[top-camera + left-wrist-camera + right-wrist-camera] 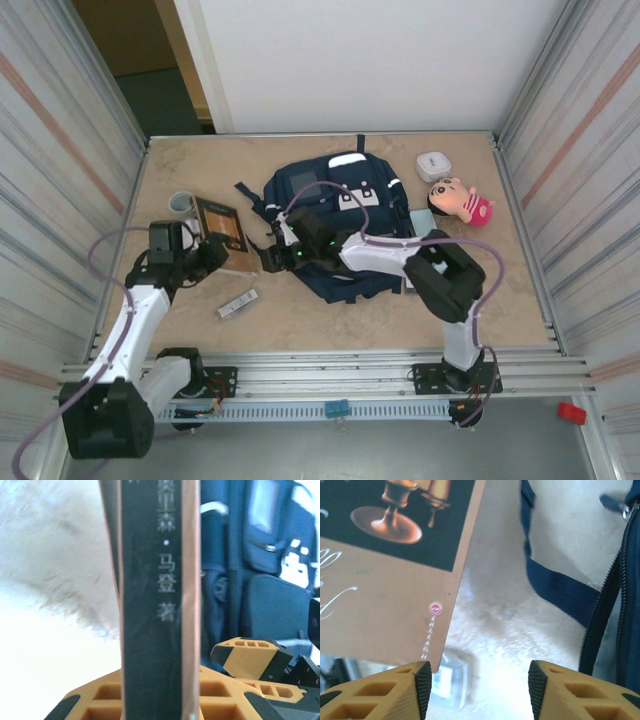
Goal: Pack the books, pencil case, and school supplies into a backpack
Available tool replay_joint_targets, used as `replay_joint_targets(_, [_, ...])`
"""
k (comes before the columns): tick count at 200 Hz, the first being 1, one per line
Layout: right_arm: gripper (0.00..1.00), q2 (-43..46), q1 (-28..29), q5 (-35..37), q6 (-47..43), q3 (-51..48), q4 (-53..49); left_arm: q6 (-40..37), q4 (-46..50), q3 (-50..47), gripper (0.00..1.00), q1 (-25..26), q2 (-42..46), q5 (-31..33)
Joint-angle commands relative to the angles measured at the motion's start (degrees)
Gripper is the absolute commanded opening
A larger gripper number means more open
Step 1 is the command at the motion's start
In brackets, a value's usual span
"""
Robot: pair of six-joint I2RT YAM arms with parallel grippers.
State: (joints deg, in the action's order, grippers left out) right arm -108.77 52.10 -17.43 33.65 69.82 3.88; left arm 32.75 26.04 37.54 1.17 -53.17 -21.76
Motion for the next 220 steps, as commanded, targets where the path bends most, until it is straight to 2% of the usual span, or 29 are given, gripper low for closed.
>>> replay_joint_targets(1, [0.57,9.51,0.35,2.55,-0.40,-4.10,6.01,-8.21,-0.41,4.42,0.00,3.01,4.91,-3.49])
replay_joint_targets(19, [0.60,18.15,1.11,7.36,-2.09,-9.18,6.42,-9.89,-5.28,4.79,0.00,6.52,8.18,-8.26])
replay_joint_targets(40, [0.64,29.26,1.91,14.26,-4.20,-15.36,5.73,-9.28,-15.28,3.31,0.00,11.10,11.21,-12.54])
replay_joint_targets(77, [0.70,45.29,1.89,17.86,-4.99,-23.77,6.24,-5.95,-30.82,1.24,0.00,20.03,11.40,-15.35])
replay_joint_targets(91, [0.73,50.22,1.46,16.97,-5.11,-26.19,7.03,-5.43,-34.88,1.86,0.00,22.24,9.86,-17.33])
replay_joint_targets(123, [1.00,60.10,0.40,14.75,-2.95,-31.57,10.56,-0.93,-43.31,4.48,0.00,23.61,5.18,-22.49])
replay_joint_targets(150, [0.99,63.58,-2.38,12.65,-1.33,-32.22,9.37,2.85,-49.22,6.79,0.00,25.21,1.68,-25.65])
replay_joint_targets(187, [0.99,62.10,-10.09,-0.01,5.73,-30.55,11.66,6.56,-56.07,8.94,0.00,27.17,-2.30,-29.87])
replay_joint_targets(220, [0.99,58.85,-12.34,-8.51,7.33,-29.10,16.10,8.26,-59.99,8.85,0.00,28.55,-3.67,-30.88])
